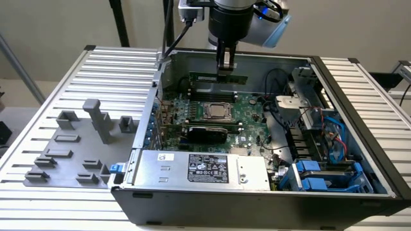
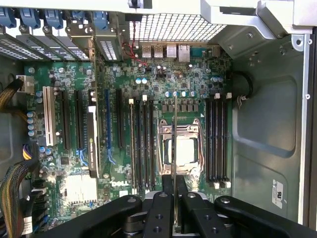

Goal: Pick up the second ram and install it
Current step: 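Insert the second ram into the second slot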

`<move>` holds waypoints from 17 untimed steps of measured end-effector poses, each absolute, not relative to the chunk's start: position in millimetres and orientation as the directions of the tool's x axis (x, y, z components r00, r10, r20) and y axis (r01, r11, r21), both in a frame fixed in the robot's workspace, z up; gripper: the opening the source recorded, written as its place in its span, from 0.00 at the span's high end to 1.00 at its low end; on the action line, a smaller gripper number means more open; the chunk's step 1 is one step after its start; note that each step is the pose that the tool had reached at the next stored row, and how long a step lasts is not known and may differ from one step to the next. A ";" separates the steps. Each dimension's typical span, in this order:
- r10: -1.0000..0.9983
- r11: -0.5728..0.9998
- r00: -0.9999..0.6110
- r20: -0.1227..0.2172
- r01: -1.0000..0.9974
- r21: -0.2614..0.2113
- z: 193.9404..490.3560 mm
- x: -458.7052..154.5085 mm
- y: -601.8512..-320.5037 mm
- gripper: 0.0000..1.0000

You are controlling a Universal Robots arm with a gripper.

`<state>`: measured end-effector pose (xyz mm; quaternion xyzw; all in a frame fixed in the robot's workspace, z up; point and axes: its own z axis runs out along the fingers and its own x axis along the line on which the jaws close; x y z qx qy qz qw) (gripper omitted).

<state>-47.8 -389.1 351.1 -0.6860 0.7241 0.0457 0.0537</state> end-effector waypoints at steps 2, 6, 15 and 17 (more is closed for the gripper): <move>-0.989 0.054 -0.053 -0.140 -0.998 -0.008 351.1 -47.8 -389.1 0.87; -0.989 0.055 -0.053 -0.140 -0.998 -0.008 351.2 -47.8 -389.1 0.87; -0.989 0.054 -0.053 -0.140 -0.998 -0.008 351.1 -47.8 -389.1 0.87; -0.989 0.054 -0.053 -0.140 -0.998 -0.008 351.1 -47.8 -389.1 0.87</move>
